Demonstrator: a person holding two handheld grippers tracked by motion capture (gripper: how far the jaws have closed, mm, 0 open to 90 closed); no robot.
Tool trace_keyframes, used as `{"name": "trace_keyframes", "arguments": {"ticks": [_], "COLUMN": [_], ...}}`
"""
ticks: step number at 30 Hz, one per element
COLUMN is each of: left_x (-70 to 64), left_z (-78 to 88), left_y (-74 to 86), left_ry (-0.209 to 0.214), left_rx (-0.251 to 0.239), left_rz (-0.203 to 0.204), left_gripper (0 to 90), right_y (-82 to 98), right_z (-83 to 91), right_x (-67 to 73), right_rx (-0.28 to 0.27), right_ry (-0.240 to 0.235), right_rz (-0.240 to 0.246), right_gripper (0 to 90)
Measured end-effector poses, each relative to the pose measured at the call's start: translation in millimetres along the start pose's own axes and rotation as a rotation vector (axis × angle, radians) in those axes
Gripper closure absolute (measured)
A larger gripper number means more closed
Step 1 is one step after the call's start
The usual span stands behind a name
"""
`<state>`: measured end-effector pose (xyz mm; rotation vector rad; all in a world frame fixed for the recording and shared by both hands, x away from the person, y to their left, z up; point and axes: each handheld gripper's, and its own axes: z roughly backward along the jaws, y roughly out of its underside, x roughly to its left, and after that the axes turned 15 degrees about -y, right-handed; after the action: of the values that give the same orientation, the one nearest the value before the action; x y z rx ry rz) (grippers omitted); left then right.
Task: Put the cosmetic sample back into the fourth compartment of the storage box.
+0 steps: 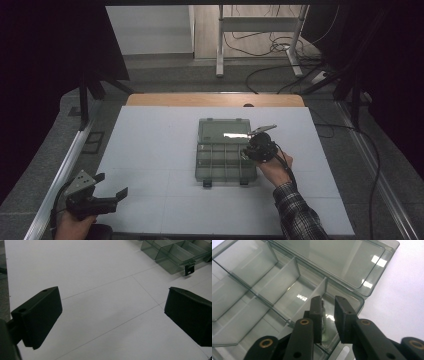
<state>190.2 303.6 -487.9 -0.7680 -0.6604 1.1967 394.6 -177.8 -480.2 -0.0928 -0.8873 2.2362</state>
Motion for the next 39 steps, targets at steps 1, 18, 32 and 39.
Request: {"name": "trace_keyframes", "arguments": {"ticks": [1,18,32,39], "left_x": [0.0,0.1,0.5,0.4], "left_z": [0.0,0.2,0.2,0.0], "left_y": [0.0,0.1,0.1,0.0], "left_ry": [0.000,0.002,0.005,0.005], "left_rx": [0.001,-0.001,-0.002,-0.001], "left_rz": [0.000,0.002,0.004,0.004], "left_gripper": [1.6,1.6,1.6,1.6], "right_y": [0.0,-0.6,0.8,1.8], "right_z": [0.4,5.8,10.9,18.5], "right_x": [0.4,12.9,20.3,24.2], "right_rx": [-0.002,-0.016,-0.054,-0.073], "right_ry": [-0.003,-0.038,-0.072,-0.100], "right_rz": [0.001,0.031,0.015,0.014], "right_gripper": [74.0,52.2,34.9,24.8]}}
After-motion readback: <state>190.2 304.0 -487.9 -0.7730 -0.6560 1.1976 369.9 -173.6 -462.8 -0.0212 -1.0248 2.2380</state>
